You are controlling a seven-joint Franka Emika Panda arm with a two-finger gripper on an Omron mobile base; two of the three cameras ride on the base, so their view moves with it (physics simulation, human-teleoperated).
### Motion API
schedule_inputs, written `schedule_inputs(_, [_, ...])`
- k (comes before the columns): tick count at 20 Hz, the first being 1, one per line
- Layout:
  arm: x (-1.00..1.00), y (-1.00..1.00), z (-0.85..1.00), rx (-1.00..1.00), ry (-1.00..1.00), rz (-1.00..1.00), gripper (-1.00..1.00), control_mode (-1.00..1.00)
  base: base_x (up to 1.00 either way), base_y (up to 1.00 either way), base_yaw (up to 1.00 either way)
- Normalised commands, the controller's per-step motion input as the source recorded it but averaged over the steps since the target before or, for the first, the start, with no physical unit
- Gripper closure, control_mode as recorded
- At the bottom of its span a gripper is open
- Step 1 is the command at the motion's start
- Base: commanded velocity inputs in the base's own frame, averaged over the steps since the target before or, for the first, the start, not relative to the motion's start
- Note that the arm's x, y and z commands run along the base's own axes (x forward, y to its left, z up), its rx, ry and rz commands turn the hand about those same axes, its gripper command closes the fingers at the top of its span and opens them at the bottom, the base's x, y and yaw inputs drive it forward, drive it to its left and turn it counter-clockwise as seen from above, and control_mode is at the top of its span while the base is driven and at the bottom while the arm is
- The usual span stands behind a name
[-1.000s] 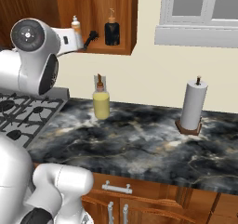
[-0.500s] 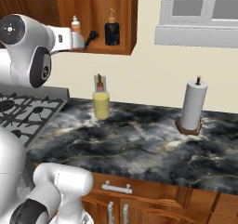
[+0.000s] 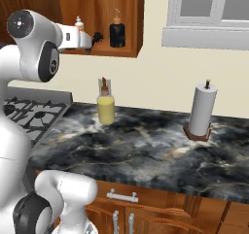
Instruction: Pick the soap dispenser and dish brush from the cabinet and place them on the counter.
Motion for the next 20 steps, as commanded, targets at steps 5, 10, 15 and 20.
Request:
schedule_inputs(5, [0.41, 0.00, 0.00, 0.09, 0.06, 0.00, -1.00, -1.00, 0.00, 0.00, 0.00])
schedule_inputs(10, [0.40, 0.00, 0.00, 0.07, 0.03, 0.00, -1.00, -1.00, 0.00, 0.00, 0.00])
schedule_inputs(15, [0.37, 0.00, 0.00, 0.04, 0.00, 0.00, -1.00, -1.00, 0.00, 0.00, 0.00])
schedule_inputs(20, [0.40, 0.00, -0.09, 0.03, -0.01, 0.00, -1.00, -1.00, 0.00, 0.00, 0.00])
